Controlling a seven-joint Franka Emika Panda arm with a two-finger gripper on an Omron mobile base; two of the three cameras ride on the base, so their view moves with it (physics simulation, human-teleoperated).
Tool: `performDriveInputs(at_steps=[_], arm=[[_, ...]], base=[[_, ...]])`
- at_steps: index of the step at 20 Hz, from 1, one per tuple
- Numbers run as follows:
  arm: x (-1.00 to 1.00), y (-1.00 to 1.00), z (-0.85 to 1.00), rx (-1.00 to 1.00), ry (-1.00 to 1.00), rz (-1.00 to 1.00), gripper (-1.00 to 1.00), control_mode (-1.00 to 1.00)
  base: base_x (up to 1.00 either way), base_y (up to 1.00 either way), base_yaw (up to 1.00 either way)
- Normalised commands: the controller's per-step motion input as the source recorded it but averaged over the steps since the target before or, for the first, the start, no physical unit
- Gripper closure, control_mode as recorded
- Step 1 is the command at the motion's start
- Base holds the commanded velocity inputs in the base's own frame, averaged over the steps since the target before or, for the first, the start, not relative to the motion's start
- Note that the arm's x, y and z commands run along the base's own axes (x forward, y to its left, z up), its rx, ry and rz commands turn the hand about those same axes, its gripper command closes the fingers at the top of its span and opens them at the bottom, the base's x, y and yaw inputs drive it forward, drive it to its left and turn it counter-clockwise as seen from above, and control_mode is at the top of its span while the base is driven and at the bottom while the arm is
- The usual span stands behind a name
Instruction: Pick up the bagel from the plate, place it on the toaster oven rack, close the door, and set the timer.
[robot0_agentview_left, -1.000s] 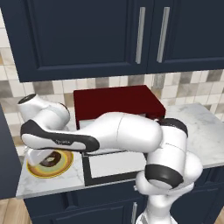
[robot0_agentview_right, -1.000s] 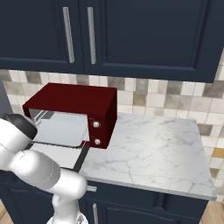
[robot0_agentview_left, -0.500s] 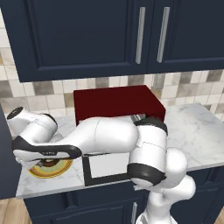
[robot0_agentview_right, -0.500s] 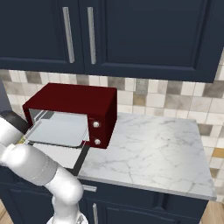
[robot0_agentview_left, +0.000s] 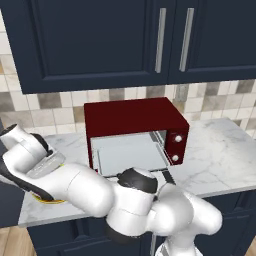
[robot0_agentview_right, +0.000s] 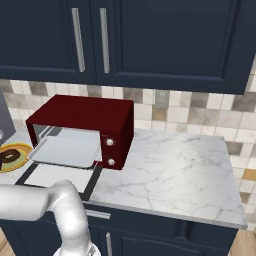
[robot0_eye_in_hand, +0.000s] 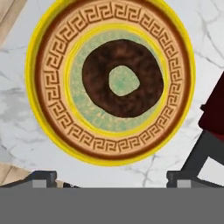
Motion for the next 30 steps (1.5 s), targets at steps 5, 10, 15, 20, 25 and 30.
performDriveInputs(at_steps=[5,10,15,20,25,30], arm=[[0.12,0.00,-0.42,0.00,0.00,0.00,-1.00,-1.00],[0.03,0.00,-0.45,0.00,0.00,0.01,-1.00,-1.00],[0.23,0.00,-0.33,0.00,0.01,0.07,-1.00,-1.00],[0.35,0.00,-0.23,0.00,0.04,0.10,-1.00,-1.00],[0.14,0.00,-0.36,0.00,0.06,0.09,-1.00,-1.00],[-0.27,0.00,-0.37,0.00,0.01,0.02,-1.00,-1.00]], base=[[0.00,0.00,0.00],[0.00,0.00,0.00],[0.00,0.00,0.00],[0.00,0.00,0.00],[0.00,0.00,0.00],[0.00,0.00,0.00]])
